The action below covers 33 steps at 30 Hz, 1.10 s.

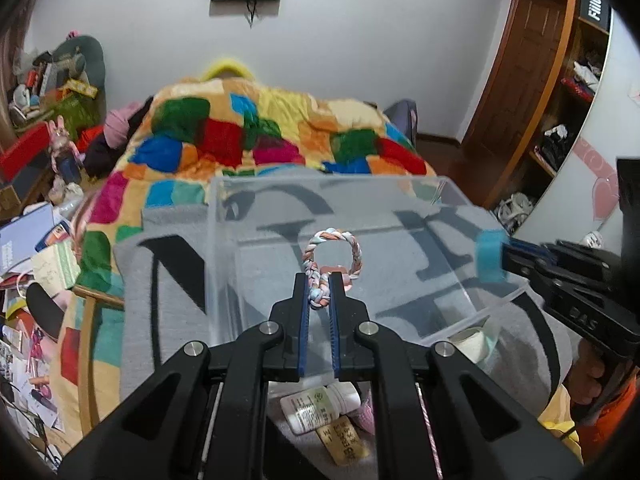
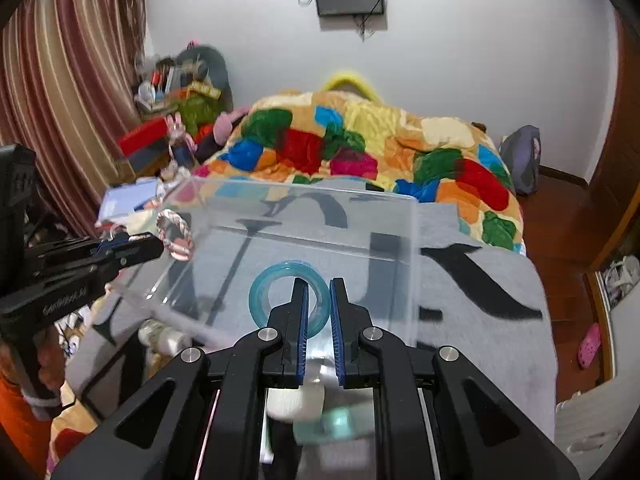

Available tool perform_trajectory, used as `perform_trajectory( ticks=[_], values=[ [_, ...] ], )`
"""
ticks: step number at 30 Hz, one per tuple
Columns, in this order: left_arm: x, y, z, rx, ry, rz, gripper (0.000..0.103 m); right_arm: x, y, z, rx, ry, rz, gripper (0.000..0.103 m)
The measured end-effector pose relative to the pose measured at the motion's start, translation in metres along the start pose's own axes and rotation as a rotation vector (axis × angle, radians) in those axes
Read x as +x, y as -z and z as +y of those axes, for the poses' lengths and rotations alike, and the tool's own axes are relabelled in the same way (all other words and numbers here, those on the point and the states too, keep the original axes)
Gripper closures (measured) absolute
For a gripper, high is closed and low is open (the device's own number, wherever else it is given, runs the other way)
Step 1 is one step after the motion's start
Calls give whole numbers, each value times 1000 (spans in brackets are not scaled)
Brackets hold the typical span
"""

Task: Organize objects
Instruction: 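Carry the bracelet into the box with the left tool while the right tool drops the teal tape in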

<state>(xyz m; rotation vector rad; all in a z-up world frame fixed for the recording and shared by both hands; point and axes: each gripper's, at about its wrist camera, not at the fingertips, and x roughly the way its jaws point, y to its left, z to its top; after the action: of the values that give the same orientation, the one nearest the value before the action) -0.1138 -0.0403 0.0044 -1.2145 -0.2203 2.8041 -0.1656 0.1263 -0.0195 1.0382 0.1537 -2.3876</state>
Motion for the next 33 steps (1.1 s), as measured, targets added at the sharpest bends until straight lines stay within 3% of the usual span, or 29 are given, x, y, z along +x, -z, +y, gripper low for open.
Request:
perform_trajectory(
  ticks=[7,12,17,18,20,28,33],
  values=[
    [23,3,-5,11,30,78,95,51,-6,9,-58,17,146,93],
    [27,4,-9,25,40,100,93,59,-5,11,-89,15,201,93],
    [21,4,-12,28,44,94,76,56,-3,15,-132,3,227,87],
    [18,3,-12,32,39,86,74,53,-3,15,-138,6,221,85],
    [10,3,-14,36,22,66,58,47,-3,15,-138,0,215,73],
    [-26,5,-2,9,-10,-11,45,11,-3,6,-74,-62,141,68],
    [-50,17,5,0,-55,-67,33,-20,2,0,-39,-57,52,56]
  ],
)
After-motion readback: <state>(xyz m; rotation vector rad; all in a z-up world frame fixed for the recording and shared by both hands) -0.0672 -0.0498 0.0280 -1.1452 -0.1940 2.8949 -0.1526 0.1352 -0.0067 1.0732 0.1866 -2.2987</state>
